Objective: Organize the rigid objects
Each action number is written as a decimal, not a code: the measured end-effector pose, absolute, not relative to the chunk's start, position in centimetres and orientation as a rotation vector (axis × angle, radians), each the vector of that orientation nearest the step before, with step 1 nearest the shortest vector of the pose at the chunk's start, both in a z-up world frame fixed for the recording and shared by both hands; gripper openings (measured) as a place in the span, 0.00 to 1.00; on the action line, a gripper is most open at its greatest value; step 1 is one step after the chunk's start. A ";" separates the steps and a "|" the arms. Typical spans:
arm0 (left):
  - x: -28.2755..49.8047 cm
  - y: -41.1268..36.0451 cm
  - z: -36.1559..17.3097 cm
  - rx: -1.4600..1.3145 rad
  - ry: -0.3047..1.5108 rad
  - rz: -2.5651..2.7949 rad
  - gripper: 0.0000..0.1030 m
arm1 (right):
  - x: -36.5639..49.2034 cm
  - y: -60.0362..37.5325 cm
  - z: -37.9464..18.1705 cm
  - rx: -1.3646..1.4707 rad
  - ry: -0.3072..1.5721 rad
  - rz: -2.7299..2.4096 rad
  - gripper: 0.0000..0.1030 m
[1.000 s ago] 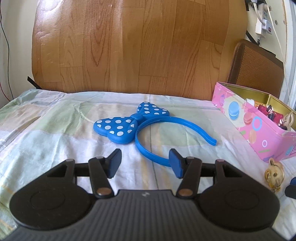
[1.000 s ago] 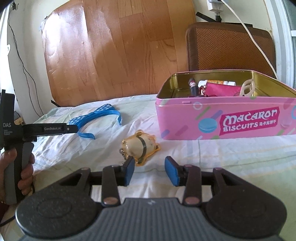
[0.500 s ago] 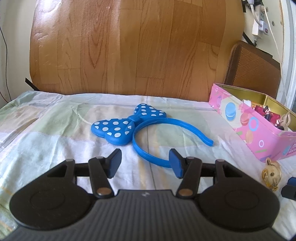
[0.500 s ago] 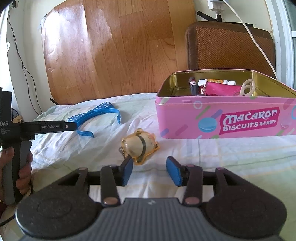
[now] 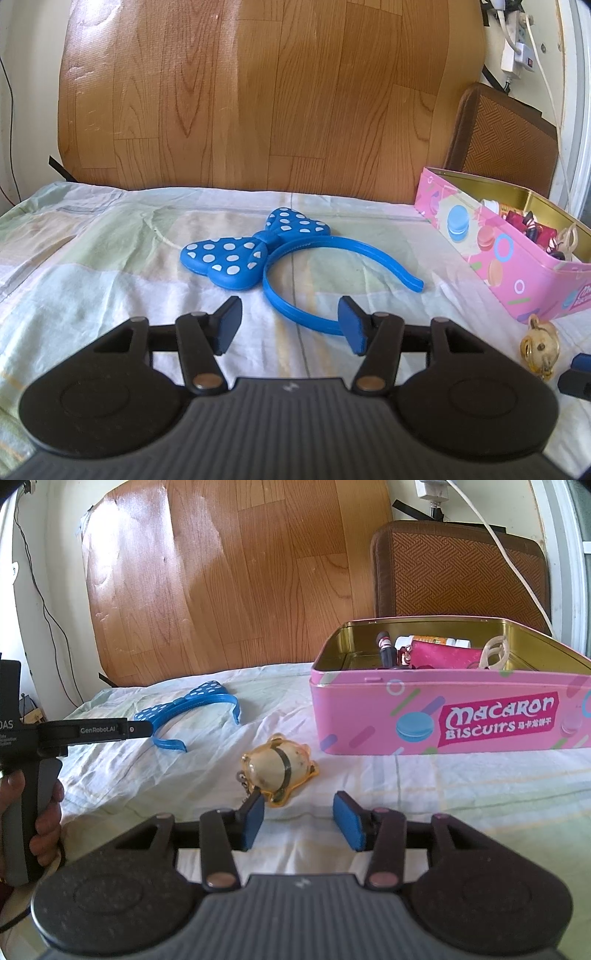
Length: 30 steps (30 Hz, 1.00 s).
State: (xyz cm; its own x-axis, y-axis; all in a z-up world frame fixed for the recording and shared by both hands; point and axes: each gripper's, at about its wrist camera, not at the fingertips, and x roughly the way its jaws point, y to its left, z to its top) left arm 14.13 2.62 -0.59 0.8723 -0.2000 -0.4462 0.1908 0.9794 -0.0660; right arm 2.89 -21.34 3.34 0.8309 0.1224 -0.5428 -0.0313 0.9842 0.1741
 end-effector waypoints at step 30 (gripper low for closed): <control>14.0 2.5 -0.5 -0.019 0.462 -0.207 0.62 | 2.9 -21.3 3.4 0.160 0.587 0.083 0.43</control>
State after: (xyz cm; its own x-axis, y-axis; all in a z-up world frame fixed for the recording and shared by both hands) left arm 14.00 2.54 -0.45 0.8746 -0.2025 -0.4405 0.1940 0.9789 -0.0648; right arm 2.93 -21.33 3.37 0.8297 0.1229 -0.5445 -0.0320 0.9843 0.1733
